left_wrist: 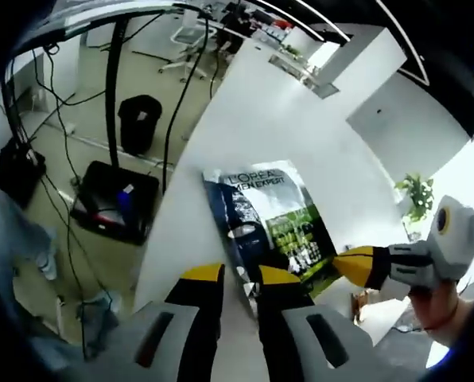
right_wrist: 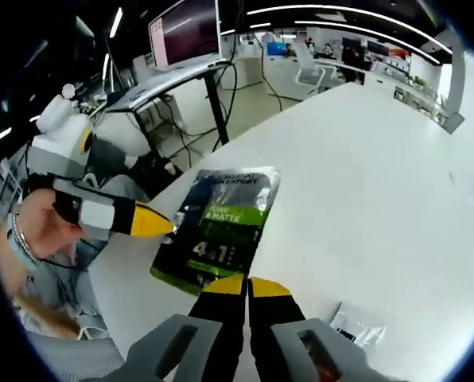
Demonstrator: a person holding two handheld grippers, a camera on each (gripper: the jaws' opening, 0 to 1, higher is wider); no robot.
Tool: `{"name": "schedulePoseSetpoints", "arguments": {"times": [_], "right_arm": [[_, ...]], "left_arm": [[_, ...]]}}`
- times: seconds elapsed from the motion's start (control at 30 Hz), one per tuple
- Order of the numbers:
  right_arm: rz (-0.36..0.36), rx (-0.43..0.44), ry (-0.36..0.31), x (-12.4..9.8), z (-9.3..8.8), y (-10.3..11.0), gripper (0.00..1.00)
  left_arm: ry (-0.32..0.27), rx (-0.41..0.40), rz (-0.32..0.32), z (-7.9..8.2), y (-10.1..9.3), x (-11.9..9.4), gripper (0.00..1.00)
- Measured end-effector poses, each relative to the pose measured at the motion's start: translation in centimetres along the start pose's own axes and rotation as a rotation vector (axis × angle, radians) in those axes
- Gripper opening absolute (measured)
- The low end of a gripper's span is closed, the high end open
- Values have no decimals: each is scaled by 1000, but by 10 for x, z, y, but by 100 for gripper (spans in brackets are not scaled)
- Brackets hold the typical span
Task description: Arrange the skincare products in the storage area until every visible bottle or jar stands upright without overlapping.
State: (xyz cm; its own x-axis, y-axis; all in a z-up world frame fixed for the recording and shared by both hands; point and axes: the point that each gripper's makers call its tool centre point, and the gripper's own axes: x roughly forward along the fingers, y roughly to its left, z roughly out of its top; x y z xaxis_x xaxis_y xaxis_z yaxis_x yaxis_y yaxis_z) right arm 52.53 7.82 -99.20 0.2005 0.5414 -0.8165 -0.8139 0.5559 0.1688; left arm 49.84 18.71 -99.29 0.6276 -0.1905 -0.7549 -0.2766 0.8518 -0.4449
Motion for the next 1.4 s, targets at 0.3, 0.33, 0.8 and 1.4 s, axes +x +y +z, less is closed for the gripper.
{"name": "schedulePoseSetpoints", "arguments": {"times": [0.3, 0.33, 0.8, 1.4], "right_arm": [[77, 55, -52, 9, 16, 2, 11], [69, 61, -47, 11, 16, 0, 10], [47, 56, -32, 22, 21, -8, 0], [110, 58, -343, -86, 70, 16, 0]], "left_arm": [[24, 73, 13, 2, 0, 3, 13], [23, 65, 7, 3, 1, 4, 13], [21, 8, -50, 5, 2, 10, 0], [-337, -94, -411, 38, -52, -72, 0]]}}
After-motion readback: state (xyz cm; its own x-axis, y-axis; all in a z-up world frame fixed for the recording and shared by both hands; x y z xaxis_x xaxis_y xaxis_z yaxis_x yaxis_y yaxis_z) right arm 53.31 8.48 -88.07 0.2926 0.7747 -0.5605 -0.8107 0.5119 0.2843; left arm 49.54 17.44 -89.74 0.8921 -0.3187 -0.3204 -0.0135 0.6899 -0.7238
